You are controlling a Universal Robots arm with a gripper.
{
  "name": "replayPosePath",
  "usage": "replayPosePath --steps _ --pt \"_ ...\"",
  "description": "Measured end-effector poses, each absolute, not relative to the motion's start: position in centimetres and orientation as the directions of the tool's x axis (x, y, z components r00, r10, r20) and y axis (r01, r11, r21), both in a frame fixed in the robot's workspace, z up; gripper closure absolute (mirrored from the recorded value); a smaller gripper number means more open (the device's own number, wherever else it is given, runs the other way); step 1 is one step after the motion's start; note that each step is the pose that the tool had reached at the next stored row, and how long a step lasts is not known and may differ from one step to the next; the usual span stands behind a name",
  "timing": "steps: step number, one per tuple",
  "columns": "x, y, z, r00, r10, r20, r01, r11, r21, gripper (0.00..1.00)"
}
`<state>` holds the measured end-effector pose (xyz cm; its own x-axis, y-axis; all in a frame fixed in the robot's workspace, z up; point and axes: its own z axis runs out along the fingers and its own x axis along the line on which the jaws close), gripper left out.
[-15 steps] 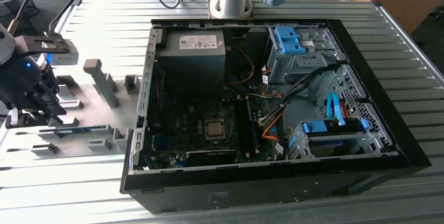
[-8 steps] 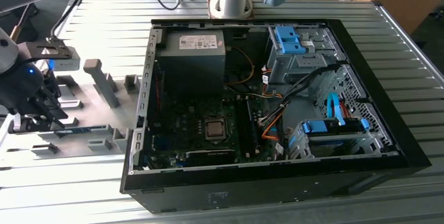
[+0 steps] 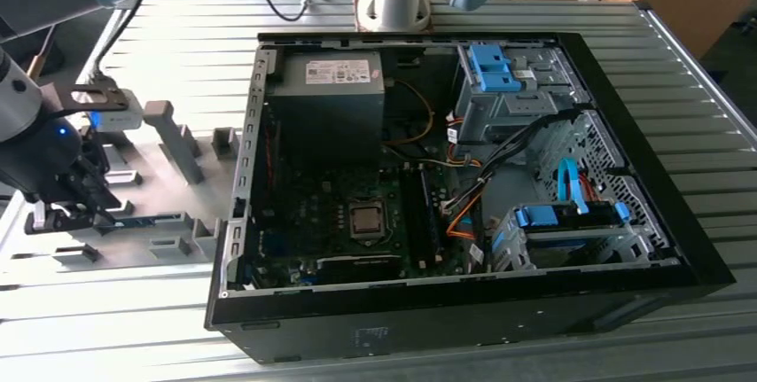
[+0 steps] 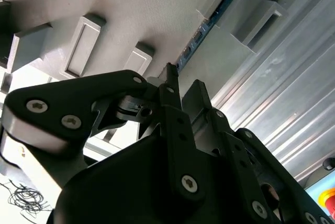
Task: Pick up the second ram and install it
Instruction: 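Pick up the second ram and move it above second insertion slot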
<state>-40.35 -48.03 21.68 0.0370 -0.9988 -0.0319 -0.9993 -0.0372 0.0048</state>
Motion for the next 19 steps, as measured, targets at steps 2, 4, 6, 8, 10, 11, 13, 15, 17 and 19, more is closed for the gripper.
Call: replayPosePath --steps 2,4,6,8,10,11,13,15,17,19 --pt "-40.3 -48.0 21.5 0.037 -0.999 -0.032 -0.999 -0.037 0.005 0.69" --pt "-40.4 -48.0 21.5 0.037 -0.999 -0.032 -0.999 -0.037 0.005 0.69" --pt "-40.4 -48.0 21.5 0.037 -0.999 -0.031 -0.999 -0.037 0.005 0.69" --pt "-40.3 -48.0 21.3 0.037 -0.999 -0.032 -0.999 -0.037 0.004 0.69" --pt "-40.3 -48.0 21.1 0.037 -0.999 -0.031 -0.999 -0.037 0.005 0.69" --pt "-40.3 -48.0 21.0 0.037 -0.999 -0.032 -0.999 -0.037 0.005 0.69" --pt "-40.3 -48.0 20.7 0.037 -0.999 -0.031 -0.999 -0.037 0.005 0.69" --pt "-40.3 -48.0 20.4 0.037 -0.999 -0.031 -0.999 -0.037 0.005 0.69" --pt "-40.3 -48.0 20.2 0.037 -0.999 -0.031 -0.999 -0.037 0.005 0.69" --pt "-40.3 -48.0 20.0 0.037 -0.999 -0.032 -0.999 -0.037 0.005 0.69"
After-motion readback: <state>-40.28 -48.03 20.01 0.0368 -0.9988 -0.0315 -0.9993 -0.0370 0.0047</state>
